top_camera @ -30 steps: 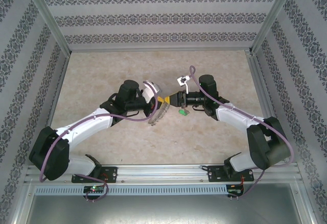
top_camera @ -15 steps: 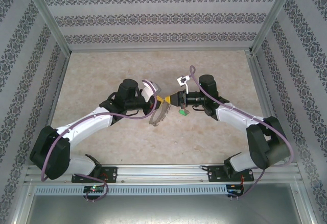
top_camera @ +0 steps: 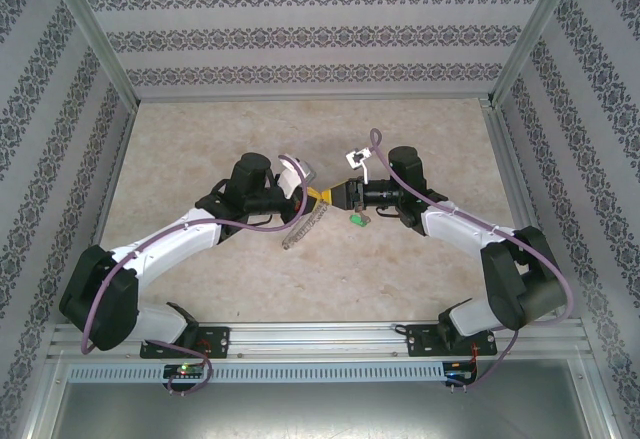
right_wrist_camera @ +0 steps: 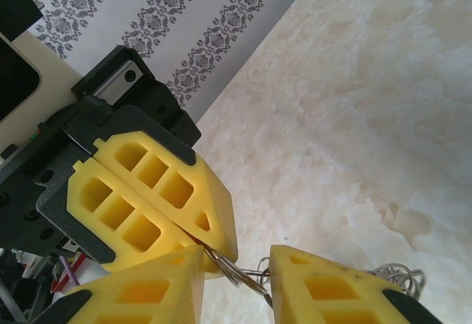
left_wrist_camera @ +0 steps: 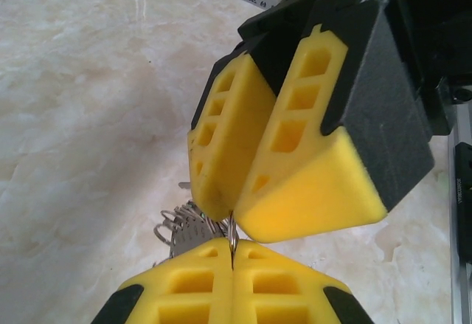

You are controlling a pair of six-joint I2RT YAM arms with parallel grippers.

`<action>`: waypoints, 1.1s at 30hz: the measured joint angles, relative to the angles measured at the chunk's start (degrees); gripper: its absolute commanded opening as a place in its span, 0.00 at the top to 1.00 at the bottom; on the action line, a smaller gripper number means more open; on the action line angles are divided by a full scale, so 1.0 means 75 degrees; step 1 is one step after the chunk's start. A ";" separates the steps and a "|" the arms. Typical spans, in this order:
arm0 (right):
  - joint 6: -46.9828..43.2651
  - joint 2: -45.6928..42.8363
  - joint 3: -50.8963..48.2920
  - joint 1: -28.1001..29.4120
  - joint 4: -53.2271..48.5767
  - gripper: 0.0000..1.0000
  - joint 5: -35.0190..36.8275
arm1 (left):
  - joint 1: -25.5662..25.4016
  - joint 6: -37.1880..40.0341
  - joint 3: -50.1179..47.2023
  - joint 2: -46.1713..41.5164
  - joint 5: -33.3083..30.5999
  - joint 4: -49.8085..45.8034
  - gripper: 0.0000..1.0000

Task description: Put the keys on the keyring

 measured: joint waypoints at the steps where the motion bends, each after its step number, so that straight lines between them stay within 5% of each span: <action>1: 0.0000 0.0000 0.0000 0.0003 0.0003 0.74 -0.0003 | 0.0000 -0.0006 0.0003 0.0000 0.0000 0.0000 1.00; 8: -0.0020 0.0003 0.0000 0.0003 0.0035 1.00 -0.0073 | 0.0064 -0.0087 0.0006 0.0000 -0.0032 -0.0006 1.00; 11: -0.0038 0.0003 0.0000 0.0000 0.0052 1.00 -0.0093 | 0.0064 -0.0117 0.0009 0.0000 -0.0032 -0.0003 0.99; 15: -0.0038 0.0000 0.0000 0.0003 0.0061 1.00 -0.0085 | 0.0064 -0.0157 0.0009 0.0000 -0.0029 -0.0003 0.82; 19: -0.0032 0.0000 0.0000 0.0003 -0.0026 1.00 -0.0015 | 0.0064 -0.0207 0.0023 0.0000 0.0035 0.0079 0.77; 33: 0.0000 0.0000 0.0003 0.0000 -0.0125 1.00 0.0248 | 0.0216 -0.0294 0.0020 -0.0289 0.0323 0.0280 0.75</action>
